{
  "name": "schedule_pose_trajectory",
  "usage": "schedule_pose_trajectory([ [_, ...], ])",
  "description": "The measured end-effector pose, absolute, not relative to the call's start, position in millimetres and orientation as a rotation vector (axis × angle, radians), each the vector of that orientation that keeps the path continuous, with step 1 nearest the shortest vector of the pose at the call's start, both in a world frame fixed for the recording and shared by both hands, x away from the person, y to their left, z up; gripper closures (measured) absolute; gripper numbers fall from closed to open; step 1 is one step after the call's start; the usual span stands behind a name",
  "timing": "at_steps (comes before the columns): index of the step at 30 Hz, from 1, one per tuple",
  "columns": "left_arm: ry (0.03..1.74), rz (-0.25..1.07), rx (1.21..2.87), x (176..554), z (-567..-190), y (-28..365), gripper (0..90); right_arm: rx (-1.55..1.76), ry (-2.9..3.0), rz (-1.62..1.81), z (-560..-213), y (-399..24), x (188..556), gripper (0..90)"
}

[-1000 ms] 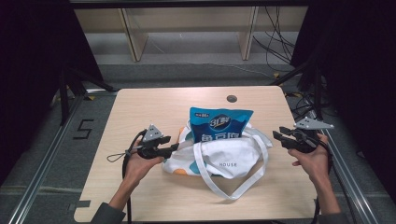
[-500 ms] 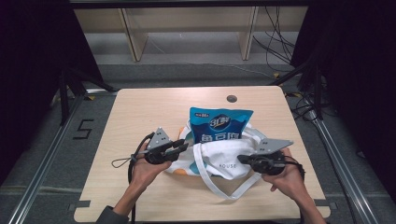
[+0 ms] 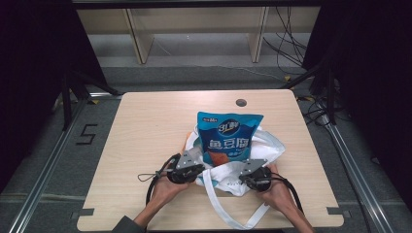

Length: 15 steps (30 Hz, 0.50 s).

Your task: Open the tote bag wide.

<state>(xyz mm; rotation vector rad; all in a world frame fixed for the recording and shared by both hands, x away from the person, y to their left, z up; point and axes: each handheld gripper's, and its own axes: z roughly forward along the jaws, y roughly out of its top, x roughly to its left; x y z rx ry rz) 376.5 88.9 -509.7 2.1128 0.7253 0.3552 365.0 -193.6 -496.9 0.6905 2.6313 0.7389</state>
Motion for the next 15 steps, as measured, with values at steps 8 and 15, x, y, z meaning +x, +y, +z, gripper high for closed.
schedule_pose_trajectory([
  [8, 0.665, 0.428, 2.175, 374, -506, 84, 83.3, 0.659, 2.528, 1.121, -436, -212, 345, 87.3],
  [15, 0.687, 0.429, 2.092, 377, -483, 91, 75.5, 0.774, 2.422, 1.065, -433, -228, 374, 86.8],
])
